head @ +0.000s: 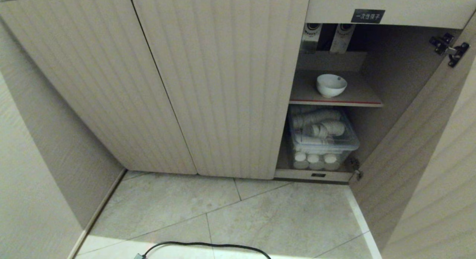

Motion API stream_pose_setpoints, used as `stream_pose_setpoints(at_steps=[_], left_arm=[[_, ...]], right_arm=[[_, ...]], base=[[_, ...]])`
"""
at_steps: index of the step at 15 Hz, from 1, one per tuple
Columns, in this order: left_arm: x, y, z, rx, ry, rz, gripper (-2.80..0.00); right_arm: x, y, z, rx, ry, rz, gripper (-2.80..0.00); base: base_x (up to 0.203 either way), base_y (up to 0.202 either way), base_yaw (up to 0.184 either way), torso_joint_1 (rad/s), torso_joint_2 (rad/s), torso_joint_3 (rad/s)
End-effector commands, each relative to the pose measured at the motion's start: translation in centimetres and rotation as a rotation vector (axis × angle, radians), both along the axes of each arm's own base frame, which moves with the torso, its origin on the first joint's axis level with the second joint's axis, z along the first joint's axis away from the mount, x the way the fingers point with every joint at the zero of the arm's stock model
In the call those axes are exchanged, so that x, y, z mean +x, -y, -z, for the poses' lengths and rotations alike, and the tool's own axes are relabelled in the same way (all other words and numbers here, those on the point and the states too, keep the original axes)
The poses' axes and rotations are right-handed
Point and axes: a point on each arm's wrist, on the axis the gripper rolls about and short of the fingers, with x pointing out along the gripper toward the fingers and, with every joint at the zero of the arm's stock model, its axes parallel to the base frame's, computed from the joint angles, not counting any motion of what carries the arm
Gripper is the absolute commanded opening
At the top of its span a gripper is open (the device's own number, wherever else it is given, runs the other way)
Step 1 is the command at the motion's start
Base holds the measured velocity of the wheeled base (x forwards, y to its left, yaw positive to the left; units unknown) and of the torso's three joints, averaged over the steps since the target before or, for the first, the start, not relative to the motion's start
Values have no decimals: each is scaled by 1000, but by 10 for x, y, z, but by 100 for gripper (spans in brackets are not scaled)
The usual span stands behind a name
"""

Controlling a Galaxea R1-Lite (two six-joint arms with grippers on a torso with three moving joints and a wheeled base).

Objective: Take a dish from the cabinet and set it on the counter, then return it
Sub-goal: Close the cabinet door

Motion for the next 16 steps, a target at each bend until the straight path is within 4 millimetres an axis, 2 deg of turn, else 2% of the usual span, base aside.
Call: stream_pose_setpoints(at_steps=[1,16], left_arm=[[0,0,0,-1,0,-1,-280],[0,0,0,-1,2,-1,-280]], right_arm=[[0,0,0,-1,0,-1,-280],[0,0,0,-1,-1,-1,-280]], base=[[0,0,0,0,0,0],[0,0,0,0,0,0]])
